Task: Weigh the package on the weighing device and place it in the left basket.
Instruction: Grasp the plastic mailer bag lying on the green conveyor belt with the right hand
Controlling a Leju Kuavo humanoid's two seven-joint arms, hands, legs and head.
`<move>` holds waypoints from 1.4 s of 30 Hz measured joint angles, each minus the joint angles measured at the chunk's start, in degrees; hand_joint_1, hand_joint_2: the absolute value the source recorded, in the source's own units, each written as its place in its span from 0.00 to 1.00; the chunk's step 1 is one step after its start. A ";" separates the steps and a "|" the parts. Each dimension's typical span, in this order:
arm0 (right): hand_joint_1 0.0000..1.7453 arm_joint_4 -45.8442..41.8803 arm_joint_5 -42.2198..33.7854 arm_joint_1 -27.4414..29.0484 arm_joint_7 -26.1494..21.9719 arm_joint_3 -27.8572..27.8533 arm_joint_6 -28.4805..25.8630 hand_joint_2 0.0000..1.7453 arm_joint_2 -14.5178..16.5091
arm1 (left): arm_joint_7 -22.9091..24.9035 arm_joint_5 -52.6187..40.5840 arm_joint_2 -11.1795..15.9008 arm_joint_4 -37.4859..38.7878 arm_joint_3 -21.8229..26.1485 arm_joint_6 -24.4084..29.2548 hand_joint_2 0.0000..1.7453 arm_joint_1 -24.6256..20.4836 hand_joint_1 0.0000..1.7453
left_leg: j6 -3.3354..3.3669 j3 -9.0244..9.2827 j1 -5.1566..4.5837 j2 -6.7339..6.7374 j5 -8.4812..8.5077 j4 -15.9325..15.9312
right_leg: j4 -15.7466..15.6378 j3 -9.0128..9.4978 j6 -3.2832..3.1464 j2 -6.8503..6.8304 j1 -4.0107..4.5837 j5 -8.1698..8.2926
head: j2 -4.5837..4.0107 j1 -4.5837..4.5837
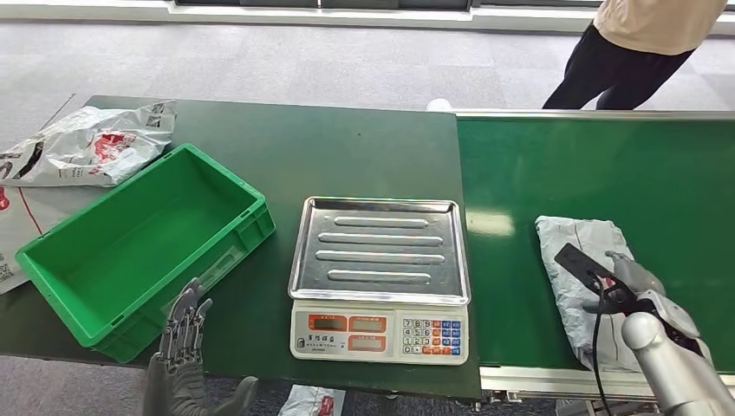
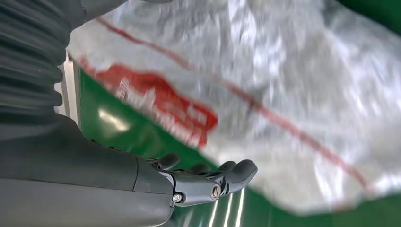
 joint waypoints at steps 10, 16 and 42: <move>0.25 19.71 -2.53 -9.29 -1.49 3.91 8.12 1.00 4.62 | -0.57 0.17 1.95 -0.14 -0.01 0.89 1.00 1.16 0.00 | 0.00 -0.01 0.06 -0.19 0.00 0.00 | -0.03 0.07 -0.01 -0.17 0.05 -0.06 | 0.00 0.01; 1.00 22.69 -2.16 -11.83 0.31 6.56 12.46 1.00 5.27 | -0.19 -0.59 2.04 -0.80 0.04 0.20 1.00 2.12 0.00 | 0.05 0.26 0.08 -0.20 -0.04 0.01 | -0.13 0.36 0.03 -0.20 0.06 -0.08 | 0.00 -0.01; 1.00 3.97 -11.23 -9.67 -10.38 2.49 -32.69 1.00 12.81 | 1.58 -7.22 -2.43 -7.27 7.49 -6.33 1.00 6.73 0.00 | -0.04 -0.16 0.08 -0.36 0.14 0.02 | -0.03 -0.02 -0.07 -0.31 0.08 0.05 | 0.00 -0.01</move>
